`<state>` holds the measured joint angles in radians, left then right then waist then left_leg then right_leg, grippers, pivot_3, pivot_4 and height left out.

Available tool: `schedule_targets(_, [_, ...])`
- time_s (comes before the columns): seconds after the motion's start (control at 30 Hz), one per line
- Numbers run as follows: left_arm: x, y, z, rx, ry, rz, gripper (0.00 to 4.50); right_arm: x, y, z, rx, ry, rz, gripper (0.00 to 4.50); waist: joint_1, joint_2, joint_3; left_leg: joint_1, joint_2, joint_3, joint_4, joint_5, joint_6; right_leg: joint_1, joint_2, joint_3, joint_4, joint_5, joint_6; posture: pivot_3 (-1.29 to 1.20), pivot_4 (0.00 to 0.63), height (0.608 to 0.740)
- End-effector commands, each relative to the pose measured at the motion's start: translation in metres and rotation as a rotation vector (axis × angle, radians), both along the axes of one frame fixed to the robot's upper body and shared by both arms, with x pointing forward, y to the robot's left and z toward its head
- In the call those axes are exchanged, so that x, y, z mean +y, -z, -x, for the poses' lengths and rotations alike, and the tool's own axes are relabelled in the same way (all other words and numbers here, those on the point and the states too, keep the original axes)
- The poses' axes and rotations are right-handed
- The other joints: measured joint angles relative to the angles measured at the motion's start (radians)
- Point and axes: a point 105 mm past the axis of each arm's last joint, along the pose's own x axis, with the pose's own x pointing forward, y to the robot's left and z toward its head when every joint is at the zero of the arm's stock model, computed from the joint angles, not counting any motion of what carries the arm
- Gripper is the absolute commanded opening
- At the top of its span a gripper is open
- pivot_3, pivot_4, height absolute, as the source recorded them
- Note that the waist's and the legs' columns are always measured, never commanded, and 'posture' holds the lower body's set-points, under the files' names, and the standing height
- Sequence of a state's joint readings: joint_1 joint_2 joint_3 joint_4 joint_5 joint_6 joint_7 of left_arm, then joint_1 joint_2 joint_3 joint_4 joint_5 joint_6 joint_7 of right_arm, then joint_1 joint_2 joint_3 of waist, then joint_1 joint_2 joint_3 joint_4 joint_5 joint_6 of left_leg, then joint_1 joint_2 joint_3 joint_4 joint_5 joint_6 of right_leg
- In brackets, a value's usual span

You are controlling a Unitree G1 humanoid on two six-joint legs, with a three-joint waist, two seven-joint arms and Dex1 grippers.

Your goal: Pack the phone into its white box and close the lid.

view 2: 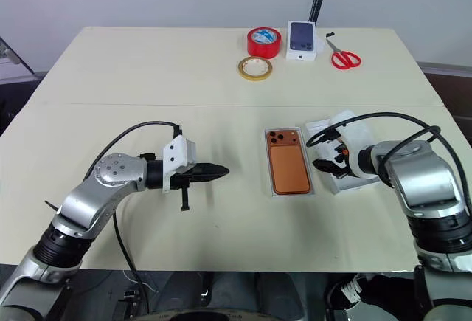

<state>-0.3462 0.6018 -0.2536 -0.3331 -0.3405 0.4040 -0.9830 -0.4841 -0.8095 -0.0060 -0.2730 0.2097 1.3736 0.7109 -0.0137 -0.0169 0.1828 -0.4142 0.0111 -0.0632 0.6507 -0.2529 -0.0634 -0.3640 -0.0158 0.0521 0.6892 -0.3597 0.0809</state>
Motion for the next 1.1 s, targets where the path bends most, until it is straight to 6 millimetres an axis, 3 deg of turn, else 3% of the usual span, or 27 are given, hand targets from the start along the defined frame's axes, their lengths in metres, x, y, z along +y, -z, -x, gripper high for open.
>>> schedule_targets(0.03, [0.000, -0.012, 0.006, -0.057, 0.029, 0.021, 0.00, -0.003, -0.003, -0.005, -0.004, 0.048, 0.012, 3.06, 0.002, 0.000, 0.000, 0.000, 0.000, 0.000, 0.000, 0.000, 0.000, 0.000, 0.000, 0.000, 0.000, 0.000, 0.000, 0.00, 0.150, 0.740])
schedule_targets(0.23, [0.002, -0.009, 0.005, -0.058, 0.011, 0.026, 0.00, 0.001, -0.005, -0.005, 0.002, 0.083, -0.009, 0.02, 0.000, 0.000, 0.000, 0.000, 0.000, 0.000, 0.000, 0.000, 0.000, 0.000, 0.000, 0.000, 0.000, 0.000, 0.000, 0.00, 0.150, 0.740])
schedule_targets(0.37, [0.006, -0.009, 0.002, -0.055, -0.017, 0.039, 0.00, 0.000, -0.018, -0.004, -0.017, 0.119, -0.054, 0.02, 0.001, 0.000, 0.000, 0.000, 0.000, 0.000, 0.000, 0.000, 0.000, 0.000, 0.000, 0.000, 0.000, 0.000, 0.000, 0.00, 0.150, 0.740])
schedule_targets(0.5, [0.018, -0.011, -0.011, -0.054, -0.119, 0.076, 0.00, 0.007, -0.059, -0.007, -0.114, 0.116, -0.252, 0.02, -0.001, 0.002, 0.001, 0.000, 0.000, 0.000, 0.000, 0.000, 0.000, -0.001, 0.001, 0.000, 0.001, 0.000, 0.000, 0.00, 0.150, 0.740])
schedule_targets(0.67, [0.035, -0.017, -0.032, -0.048, -0.264, 0.140, 0.00, 0.045, -0.095, -0.007, -0.148, -0.083, -0.604, 0.02, -0.002, 0.002, 0.001, 0.000, 0.001, 0.001, -0.001, 0.000, 0.000, -0.001, 0.001, 0.000, 0.001, 0.000, 0.000, 0.00, 0.150, 0.740])
schedule_targets(0.83, [0.042, -0.017, -0.048, -0.054, -0.316, 0.147, 0.00, 0.109, -0.099, 0.010, 0.003, -0.301, -0.864, 0.02, -0.005, 0.002, 0.001, 0.000, 0.002, 0.002, -0.001, 0.000, 0.000, -0.001, 0.002, 0.000, 0.001, 0.000, 0.000, 0.00, 0.150, 0.740])
schedule_targets(1.0, [0.040, -0.019, -0.053, -0.069, -0.305, 0.144, 0.00, 0.155, -0.084, 0.019, 0.100, -0.193, -1.058, 0.02, -0.009, 0.002, 0.001, -0.003, 0.003, 0.002, 0.002, -0.001, 0.002, -0.002, 0.002, 0.000, 0.000, 0.000, 0.000, 0.00, 0.150, 0.740])
schedule_targets(1.1, [0.034, -0.019, -0.053, -0.072, -0.289, 0.146, 0.00, 0.165, -0.067, 0.021, 0.124, -0.058, -1.109, 0.02, -0.007, 0.002, 0.001, -0.004, 0.003, 0.002, 0.002, -0.001, 0.002, -0.005, 0.002, 0.000, 0.003, 0.000, 0.000, 0.00, 0.150, 0.740])
